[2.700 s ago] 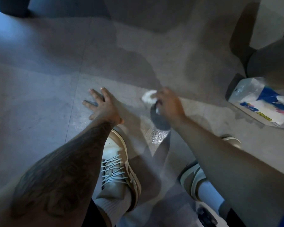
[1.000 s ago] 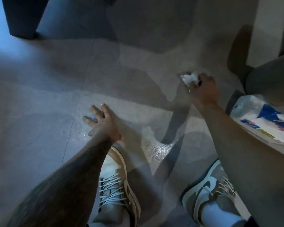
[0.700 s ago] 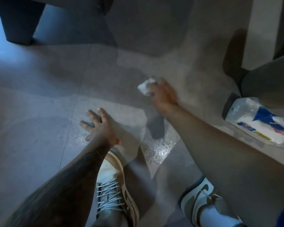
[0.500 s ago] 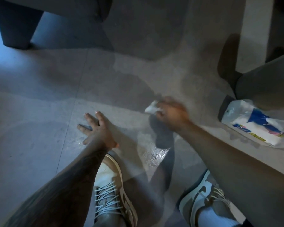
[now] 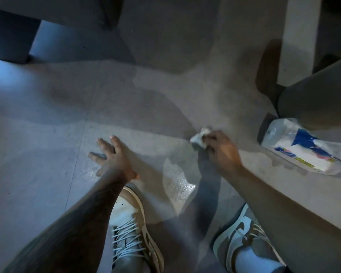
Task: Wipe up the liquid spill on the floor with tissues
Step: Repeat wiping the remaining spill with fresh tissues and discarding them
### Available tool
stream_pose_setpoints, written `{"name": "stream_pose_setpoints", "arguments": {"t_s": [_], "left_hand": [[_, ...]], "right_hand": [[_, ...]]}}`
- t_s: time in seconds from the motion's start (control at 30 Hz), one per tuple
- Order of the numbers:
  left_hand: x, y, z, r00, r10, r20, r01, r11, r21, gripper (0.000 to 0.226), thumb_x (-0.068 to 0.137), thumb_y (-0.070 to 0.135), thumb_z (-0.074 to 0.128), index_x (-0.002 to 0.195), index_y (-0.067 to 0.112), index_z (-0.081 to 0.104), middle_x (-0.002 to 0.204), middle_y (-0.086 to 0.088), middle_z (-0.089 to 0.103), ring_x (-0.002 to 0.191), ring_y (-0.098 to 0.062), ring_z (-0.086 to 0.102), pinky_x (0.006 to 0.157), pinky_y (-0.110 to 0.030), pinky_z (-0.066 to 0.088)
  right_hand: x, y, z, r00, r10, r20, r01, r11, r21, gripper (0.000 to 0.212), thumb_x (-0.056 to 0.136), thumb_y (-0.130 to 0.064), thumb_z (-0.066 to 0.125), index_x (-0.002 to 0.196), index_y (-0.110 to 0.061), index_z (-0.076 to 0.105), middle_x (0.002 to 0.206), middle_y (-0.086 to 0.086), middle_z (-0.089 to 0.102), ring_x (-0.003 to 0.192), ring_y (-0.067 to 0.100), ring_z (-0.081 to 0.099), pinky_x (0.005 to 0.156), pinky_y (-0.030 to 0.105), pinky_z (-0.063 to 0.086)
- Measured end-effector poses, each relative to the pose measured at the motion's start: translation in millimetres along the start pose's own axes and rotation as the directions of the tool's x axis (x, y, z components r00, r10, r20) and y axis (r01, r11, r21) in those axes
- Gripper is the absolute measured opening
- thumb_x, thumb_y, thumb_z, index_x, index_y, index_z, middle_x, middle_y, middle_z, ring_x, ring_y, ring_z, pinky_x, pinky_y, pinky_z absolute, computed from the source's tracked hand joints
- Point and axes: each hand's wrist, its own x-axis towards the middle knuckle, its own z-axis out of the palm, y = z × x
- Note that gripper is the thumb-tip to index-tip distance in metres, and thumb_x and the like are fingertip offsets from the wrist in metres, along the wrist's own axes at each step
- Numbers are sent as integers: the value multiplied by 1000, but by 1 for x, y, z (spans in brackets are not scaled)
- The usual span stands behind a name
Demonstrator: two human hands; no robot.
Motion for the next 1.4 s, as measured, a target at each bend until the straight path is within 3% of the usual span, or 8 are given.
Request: {"name": "stream_pose_setpoints", "arguments": {"t_s": [0.13,0.27,0.43,0.7,0.97,1.13,1.3,1.4], "left_hand": [[0,-1,0,1000,13,-17,-13,1000,0,145,68,22,91,153,29,-26,158,-12,-38,144,-54,-24,107,-75,28],[1,-2,2,999,16,-30,-16,1000,4,139,73,18,89,154,27,-23,160,-15,-35,144,-55,-22,107,-74,29],[-2,-5,3,999,41,-6,-41,999,-1,143,69,24,91,155,26,-23,159,-15,-36,143,-56,-24,111,-73,23],[-1,-6,4,999,15,-31,-14,999,35,153,59,37,96,155,27,-22,161,-13,-33,144,-57,-20,113,-70,19],[3,-6,6,998,7,-62,-5,999,31,158,54,43,97,155,24,-22,161,-16,-31,144,-58,-19,117,-68,14],[-3,-4,-1,999,3,-50,-1,999,40,155,58,42,96,155,24,-24,161,-16,-31,144,-59,-16,113,-70,18],[-6,-1,0,999,5,-50,-3,999,33,153,59,39,96,156,24,-22,162,-16,-31,144,-58,-15,113,-69,19],[-5,-4,-1,999,13,-47,-12,999,32,154,59,40,96,155,23,-23,161,-17,-31,144,-59,-16,112,-70,20]], "right_hand": [[-17,2,-23,968,-186,168,203,975,-89,31,80,-16,67,110,-18,75,115,8,64,104,28,63,89,23,42],[58,25,-58,972,159,-173,-191,964,-184,32,92,-15,55,121,-8,67,123,20,56,107,38,59,92,31,42],[56,20,-39,921,343,-185,-366,924,-112,38,92,-23,48,125,-11,63,128,20,56,113,35,56,91,33,43],[-63,4,13,991,-56,124,78,980,-182,35,77,-16,61,108,-20,76,107,8,63,99,32,62,82,37,53],[9,-16,16,965,150,-217,-167,984,-64,4,85,-14,64,83,-18,66,83,1,63,76,19,59,72,33,44],[-54,-22,30,959,-223,173,258,943,-212,24,85,-18,59,105,-19,73,105,9,59,93,30,60,72,30,41],[-5,-13,2,995,79,-59,-91,963,-254,28,87,-11,60,113,-11,69,116,22,58,100,39,60,83,34,44],[14,-48,27,997,51,-55,-59,986,-159,29,84,-20,58,111,-19,71,115,16,59,105,34,61,89,31,45]]}}
